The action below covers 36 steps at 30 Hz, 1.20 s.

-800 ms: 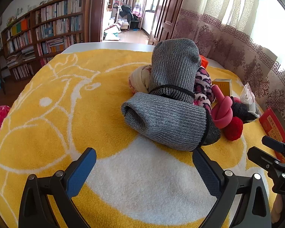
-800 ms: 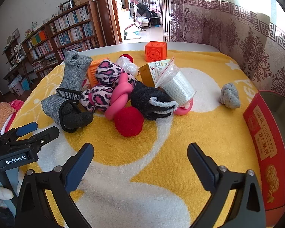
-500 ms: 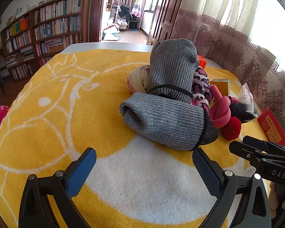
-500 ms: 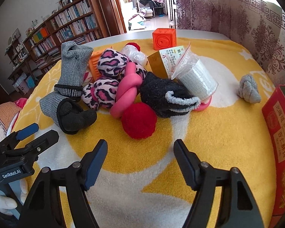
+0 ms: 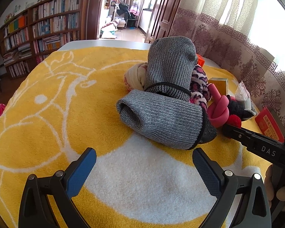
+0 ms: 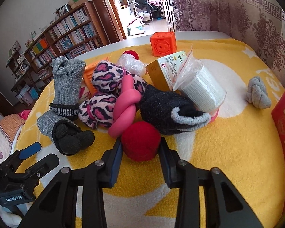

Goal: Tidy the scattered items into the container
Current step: 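Grasp the red pompom ball with the right gripper while the left grasps a grey sock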

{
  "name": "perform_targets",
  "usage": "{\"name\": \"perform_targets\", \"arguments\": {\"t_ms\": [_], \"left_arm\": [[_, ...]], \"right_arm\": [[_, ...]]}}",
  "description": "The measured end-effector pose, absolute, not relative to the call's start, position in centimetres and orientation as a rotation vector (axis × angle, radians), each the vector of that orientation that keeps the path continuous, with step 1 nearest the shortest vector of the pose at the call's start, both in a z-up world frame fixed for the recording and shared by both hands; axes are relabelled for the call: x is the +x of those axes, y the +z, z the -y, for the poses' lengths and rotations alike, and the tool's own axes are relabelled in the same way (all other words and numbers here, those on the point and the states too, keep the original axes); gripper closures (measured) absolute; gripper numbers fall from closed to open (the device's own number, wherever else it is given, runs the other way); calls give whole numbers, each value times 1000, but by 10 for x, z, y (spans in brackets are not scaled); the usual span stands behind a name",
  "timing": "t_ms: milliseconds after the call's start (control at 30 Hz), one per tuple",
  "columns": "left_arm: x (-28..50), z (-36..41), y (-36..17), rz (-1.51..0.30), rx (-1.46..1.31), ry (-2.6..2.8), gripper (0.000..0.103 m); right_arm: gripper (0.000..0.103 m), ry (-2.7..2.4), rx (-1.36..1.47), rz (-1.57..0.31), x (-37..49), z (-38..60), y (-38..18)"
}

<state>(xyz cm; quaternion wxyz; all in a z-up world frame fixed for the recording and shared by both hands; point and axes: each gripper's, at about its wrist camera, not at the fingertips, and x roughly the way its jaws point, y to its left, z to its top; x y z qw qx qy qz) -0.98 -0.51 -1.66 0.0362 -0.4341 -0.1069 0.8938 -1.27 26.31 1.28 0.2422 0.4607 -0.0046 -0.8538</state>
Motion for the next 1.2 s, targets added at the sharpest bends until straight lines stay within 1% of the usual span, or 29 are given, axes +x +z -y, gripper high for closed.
{"name": "perform_targets", "arguments": {"t_ms": [333, 600, 767, 900, 1000, 1067, 1100, 1133, 1167, 1200], "left_arm": [[-9, -6, -8, 399, -1372, 2715, 1], [-31, -16, -2, 564, -1446, 2727, 1], [-48, -15, -5, 730, -1457, 2713, 1], [-53, -10, -17, 779, -1468, 2724, 1], [-46, -11, -15, 758, -1412, 2739, 1], [-41, -13, -16, 717, -1383, 2758, 10], [-38, -14, -16, 701, -1363, 2748, 21], [-36, -14, -16, 687, -1353, 2738, 27], [-34, -16, -15, 671, -1343, 2746, 28], [-32, -16, -14, 662, -1333, 2749, 32]], "right_arm": [[62, -2356, 1235, 68, -11, -278, 16], [62, -2362, 1196, 74, -7, -279, 22], [62, -2367, 1194, 70, -7, -279, 22], [63, -2373, 1197, 69, -8, -281, 21], [62, -2376, 1201, 70, -8, -281, 20], [62, -2381, 1199, 59, -8, -280, 19], [62, -2386, 1196, 53, -8, -280, 19], [63, -2390, 1193, 47, -7, -280, 19], [63, -2394, 1189, 42, -7, -279, 19], [63, -2398, 1185, 39, -6, -280, 20]]}}
